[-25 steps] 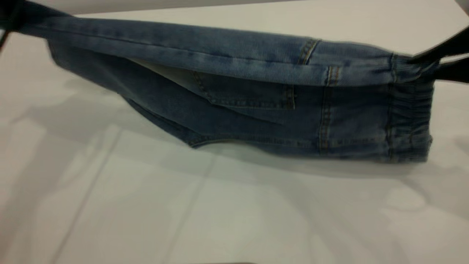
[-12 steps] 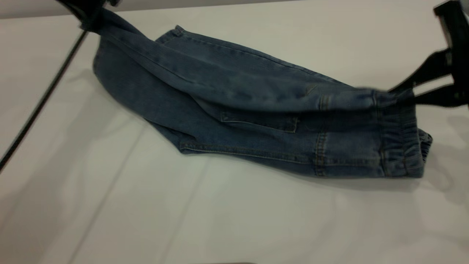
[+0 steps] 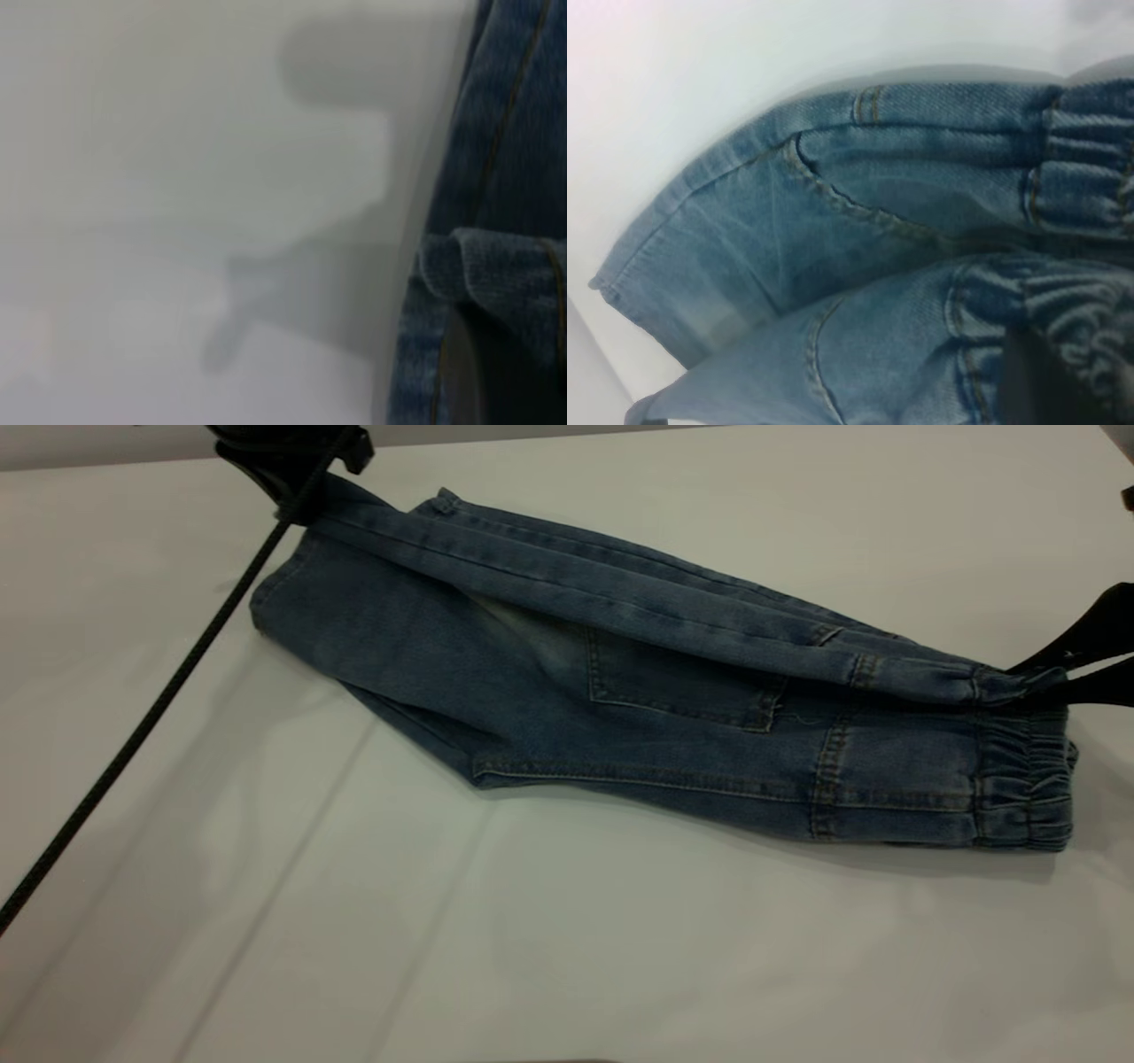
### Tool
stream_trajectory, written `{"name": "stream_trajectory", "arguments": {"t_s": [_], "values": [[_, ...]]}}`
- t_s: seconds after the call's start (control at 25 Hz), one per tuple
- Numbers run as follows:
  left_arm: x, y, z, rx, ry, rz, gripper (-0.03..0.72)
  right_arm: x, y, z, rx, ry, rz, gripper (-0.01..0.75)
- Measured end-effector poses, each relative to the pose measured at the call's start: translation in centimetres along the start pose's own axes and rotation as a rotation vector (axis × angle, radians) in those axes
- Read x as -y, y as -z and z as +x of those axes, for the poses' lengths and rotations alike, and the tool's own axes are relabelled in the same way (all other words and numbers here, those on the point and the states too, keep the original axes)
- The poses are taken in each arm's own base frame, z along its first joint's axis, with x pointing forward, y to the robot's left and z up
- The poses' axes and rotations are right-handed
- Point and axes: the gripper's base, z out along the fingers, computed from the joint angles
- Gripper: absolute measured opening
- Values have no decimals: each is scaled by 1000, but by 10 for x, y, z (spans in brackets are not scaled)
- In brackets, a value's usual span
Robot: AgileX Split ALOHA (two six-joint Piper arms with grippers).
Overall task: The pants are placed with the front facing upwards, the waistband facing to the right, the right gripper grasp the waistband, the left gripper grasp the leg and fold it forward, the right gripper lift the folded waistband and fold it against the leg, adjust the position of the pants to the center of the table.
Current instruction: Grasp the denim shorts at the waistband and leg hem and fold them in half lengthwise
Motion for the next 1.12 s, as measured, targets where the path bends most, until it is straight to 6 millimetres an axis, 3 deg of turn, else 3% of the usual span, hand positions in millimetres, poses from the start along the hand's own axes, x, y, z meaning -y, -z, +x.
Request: {"name": "stream_trajectory", "arguments": {"t_s": [0.24,0.48,0.92,1.12], "values": [[12,-14,2,-22,-20,15,41,-2,0,-2,9,-11,-2,53],[25,-17,-1,-1,-29,22,41,-24,0,-12,53,7,-44,55],[27,-24,0,7,30,25,42,-26,0,-23,153,-66,-12,67],[27,-24,0,7,32,25,45,-28,0,-26,172,-61,-12,125]]}}
